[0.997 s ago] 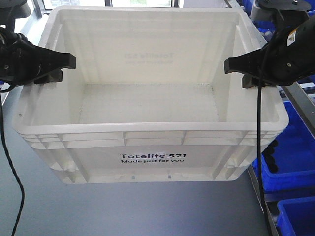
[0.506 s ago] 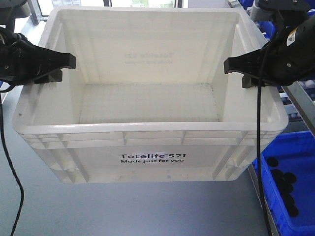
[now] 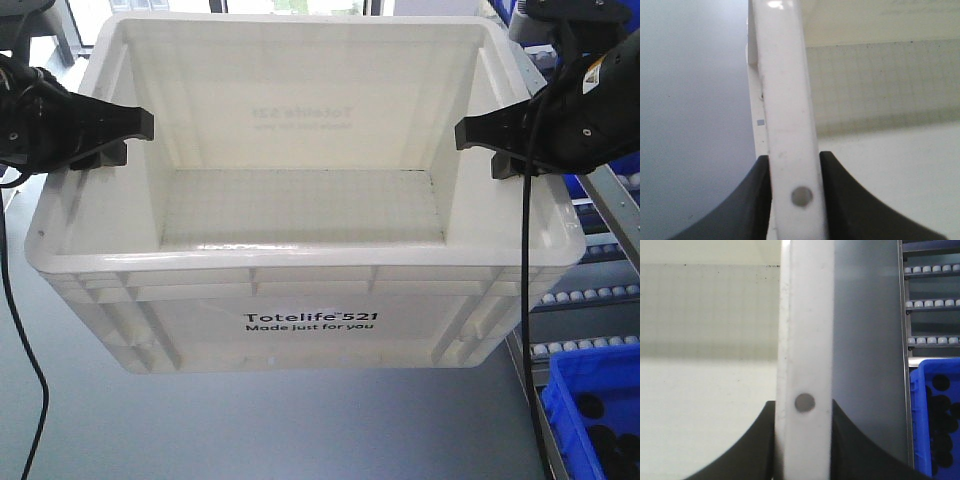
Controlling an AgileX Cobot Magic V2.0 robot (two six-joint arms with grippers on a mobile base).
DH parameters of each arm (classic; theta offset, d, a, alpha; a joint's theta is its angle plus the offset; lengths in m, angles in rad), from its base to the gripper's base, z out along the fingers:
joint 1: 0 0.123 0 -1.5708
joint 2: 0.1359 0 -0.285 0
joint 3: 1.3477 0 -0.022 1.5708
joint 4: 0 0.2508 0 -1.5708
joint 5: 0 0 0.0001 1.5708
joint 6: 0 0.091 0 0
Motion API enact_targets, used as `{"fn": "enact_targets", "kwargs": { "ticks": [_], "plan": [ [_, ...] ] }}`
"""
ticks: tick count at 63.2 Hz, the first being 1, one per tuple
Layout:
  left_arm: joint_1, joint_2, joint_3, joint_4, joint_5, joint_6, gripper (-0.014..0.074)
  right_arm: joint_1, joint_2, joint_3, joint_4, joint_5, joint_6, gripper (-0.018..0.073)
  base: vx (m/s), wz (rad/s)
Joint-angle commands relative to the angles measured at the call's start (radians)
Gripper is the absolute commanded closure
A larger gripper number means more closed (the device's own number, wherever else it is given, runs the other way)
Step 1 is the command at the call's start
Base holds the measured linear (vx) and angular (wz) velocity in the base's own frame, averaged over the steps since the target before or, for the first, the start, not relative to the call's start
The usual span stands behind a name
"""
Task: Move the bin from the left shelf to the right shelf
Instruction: 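Carry the crate with both grippers across to the other shelving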
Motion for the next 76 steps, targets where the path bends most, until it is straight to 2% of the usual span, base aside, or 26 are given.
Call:
{"fn": "enact_targets", "kwargs": {
  "ticks": [1,76],
  "plan": [
    [0.003,-0.062,-0.041,0.031,-0.082,0.042,0.0461,-0.019,-0.044,-0.035,-0.117,-0.102,0.011,0.0460,0.39,0.04],
    [0.003,-0.061,-0.041,0.030,-0.082,0.042,0.0461,-0.019,-0.044,-0.035,-0.117,-0.102,0.011,0.0460,0.37,0.06]
  ]
}}
